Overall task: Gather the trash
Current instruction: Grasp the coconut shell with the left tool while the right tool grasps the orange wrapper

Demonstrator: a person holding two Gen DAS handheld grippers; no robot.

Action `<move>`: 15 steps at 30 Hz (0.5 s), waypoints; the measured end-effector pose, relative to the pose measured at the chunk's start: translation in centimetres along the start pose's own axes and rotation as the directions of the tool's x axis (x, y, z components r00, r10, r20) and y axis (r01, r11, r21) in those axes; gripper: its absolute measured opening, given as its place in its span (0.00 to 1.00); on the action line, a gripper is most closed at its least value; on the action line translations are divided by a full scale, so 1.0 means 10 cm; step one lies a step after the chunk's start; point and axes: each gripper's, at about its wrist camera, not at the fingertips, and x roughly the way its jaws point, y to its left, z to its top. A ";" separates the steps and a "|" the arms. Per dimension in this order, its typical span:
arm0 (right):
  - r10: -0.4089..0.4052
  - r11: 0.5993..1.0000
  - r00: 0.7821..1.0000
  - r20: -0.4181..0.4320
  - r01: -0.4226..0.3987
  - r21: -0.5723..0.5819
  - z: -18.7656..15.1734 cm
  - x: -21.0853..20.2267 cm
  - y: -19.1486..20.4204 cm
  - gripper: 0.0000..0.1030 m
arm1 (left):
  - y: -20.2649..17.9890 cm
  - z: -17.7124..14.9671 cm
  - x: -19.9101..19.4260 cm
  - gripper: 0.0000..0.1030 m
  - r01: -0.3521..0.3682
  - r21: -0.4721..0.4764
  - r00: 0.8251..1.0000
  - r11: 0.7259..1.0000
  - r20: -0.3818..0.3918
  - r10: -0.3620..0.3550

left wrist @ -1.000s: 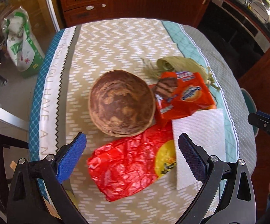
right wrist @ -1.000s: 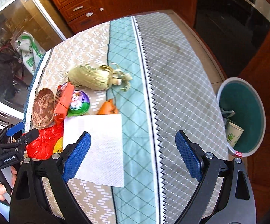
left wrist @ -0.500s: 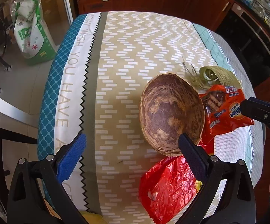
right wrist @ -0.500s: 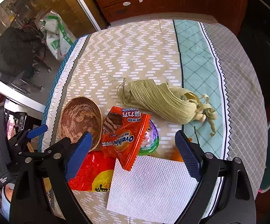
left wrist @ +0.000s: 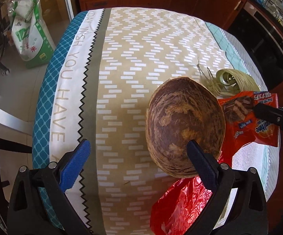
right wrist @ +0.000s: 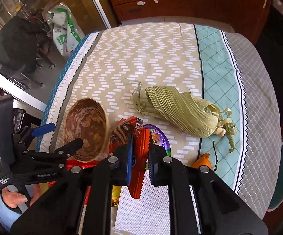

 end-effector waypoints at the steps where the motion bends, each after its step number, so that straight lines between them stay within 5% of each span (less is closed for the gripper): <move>1: 0.001 1.000 1.000 0.010 -0.001 0.001 0.01 -0.04 -0.01 0.12 | -0.02 0.02 0.02 0.96 0.000 0.007 1.000 1.000 0.002 0.000; 7: 0.018 1.000 0.999 0.048 -0.019 0.016 0.02 -0.25 -0.06 0.10 | -0.08 0.08 0.12 0.80 -0.020 0.033 1.000 0.999 0.013 0.020; 9: 0.022 0.999 0.998 0.060 -0.023 0.024 0.01 -0.30 -0.08 0.10 | -0.14 0.07 0.10 0.64 -0.028 0.056 0.999 0.998 0.033 0.026; 11: 0.027 0.999 0.997 0.069 -0.030 0.033 0.00 -0.35 -0.11 0.10 | -0.18 0.07 0.06 0.30 -0.018 0.063 0.999 0.998 0.042 0.015; 15: 0.032 0.999 0.995 0.092 -0.035 0.038 -0.04 -0.46 -0.14 0.10 | -0.22 0.06 -0.07 0.11 -0.047 0.055 0.995 0.997 0.086 0.042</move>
